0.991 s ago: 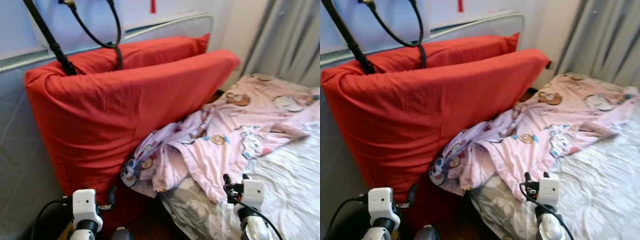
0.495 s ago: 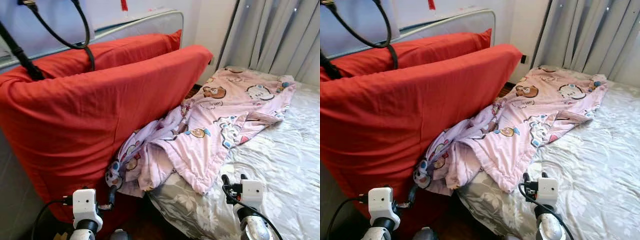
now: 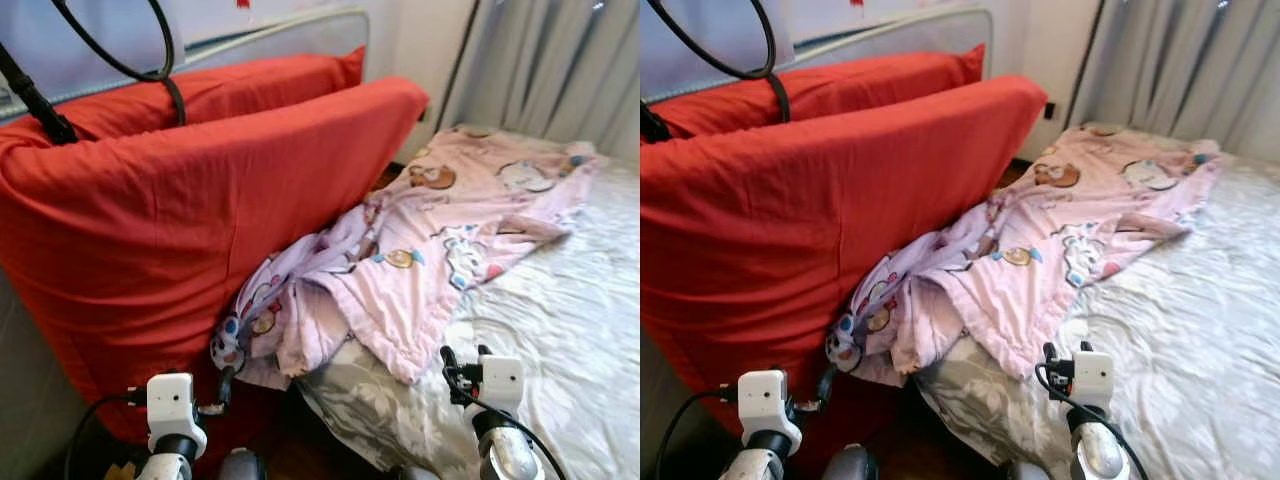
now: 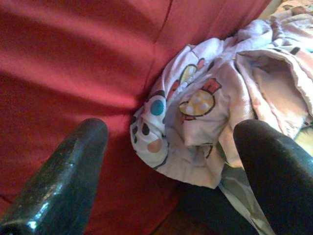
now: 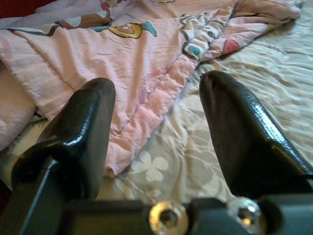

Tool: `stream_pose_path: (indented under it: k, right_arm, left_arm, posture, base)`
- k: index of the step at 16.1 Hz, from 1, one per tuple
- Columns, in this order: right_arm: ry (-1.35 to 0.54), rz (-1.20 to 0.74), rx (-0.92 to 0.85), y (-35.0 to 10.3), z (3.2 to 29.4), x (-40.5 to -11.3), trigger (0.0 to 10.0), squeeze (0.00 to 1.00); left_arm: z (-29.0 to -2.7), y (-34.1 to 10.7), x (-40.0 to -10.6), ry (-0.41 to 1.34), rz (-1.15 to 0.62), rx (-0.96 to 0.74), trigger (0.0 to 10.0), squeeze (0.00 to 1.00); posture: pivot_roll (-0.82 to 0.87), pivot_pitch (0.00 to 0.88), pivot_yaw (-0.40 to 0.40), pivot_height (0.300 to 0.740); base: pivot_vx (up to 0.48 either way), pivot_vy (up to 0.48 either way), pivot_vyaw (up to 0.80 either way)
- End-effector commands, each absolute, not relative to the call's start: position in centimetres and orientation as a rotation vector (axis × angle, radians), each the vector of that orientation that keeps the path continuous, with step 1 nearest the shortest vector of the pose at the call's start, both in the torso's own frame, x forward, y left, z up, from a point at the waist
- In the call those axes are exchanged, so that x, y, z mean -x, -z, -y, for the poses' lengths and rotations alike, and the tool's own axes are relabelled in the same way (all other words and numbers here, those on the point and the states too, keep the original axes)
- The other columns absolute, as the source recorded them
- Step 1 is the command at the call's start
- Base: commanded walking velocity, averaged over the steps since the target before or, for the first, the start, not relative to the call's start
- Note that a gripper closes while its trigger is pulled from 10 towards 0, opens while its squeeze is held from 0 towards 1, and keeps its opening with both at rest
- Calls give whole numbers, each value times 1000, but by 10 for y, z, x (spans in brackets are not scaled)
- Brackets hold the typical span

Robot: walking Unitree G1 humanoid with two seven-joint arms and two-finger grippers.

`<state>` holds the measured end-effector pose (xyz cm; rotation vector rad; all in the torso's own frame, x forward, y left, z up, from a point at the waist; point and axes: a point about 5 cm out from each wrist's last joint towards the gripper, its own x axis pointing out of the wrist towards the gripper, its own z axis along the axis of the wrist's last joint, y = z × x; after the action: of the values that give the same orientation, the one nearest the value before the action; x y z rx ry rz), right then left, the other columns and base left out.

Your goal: Clean up the room

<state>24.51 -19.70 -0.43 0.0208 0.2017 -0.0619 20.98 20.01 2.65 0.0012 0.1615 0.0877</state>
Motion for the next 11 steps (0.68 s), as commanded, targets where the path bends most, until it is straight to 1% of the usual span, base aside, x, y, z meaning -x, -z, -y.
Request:
stream_pose_path:
  k: [1, 2, 4, 6, 11]
  right_arm:
    - [54, -205, -13, 4, 198, -246, 10000, 0]
    - [43, -205, 5, 3, 198, -247, 10000, 0]
    - [27, -209, 20, 3, 197, -247, 10000, 0]
    - [20, -210, 12, 3, 196, -248, 10000, 0]
    - [33, -201, -18, 4, 194, -248, 10000, 0]
  left_arm:
    - [-198, -23, -210, -76, -185, 5, 10000, 0]
    - [-198, -23, -211, -74, -188, 11, 10000, 0]
    - [-197, -23, -211, -68, -193, 13, 10000, 0]
    - [-197, -23, -212, -65, -193, 7, 10000, 0]
    - [-197, -23, -214, -56, -192, 4, 10000, 0]
  posture:
    - [27, 0, -34, 621]
    - [27, 0, -34, 621]
    - [26, 0, -31, 621]
    - [28, 0, -32, 621]
    - [27, 0, -26, 621]
  base:
    - [0, 0, 0]
    - [0, 0, 0]
    - [0, 0, 800]
    - [279, 0, 681]
    - [280, 0, 0]
